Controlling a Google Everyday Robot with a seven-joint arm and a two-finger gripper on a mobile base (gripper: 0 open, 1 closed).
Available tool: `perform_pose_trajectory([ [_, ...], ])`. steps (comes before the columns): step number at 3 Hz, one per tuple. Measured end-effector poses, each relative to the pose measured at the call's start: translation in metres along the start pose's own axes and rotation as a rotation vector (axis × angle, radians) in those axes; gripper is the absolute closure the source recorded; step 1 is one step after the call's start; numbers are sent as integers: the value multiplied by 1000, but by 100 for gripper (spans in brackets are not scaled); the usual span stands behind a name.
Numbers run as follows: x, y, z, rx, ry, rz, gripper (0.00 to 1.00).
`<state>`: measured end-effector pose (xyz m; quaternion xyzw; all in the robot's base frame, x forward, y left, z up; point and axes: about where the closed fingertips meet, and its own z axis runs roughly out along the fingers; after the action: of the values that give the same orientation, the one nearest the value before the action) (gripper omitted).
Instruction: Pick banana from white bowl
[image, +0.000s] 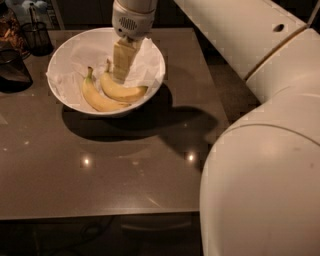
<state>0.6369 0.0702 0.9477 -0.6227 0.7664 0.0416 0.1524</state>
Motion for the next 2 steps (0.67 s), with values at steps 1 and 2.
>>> perform_pose_trajectory([
  [1, -4, 3, 14, -13, 20, 12, 29],
  [2, -7, 6, 28, -29, 32, 19, 41],
])
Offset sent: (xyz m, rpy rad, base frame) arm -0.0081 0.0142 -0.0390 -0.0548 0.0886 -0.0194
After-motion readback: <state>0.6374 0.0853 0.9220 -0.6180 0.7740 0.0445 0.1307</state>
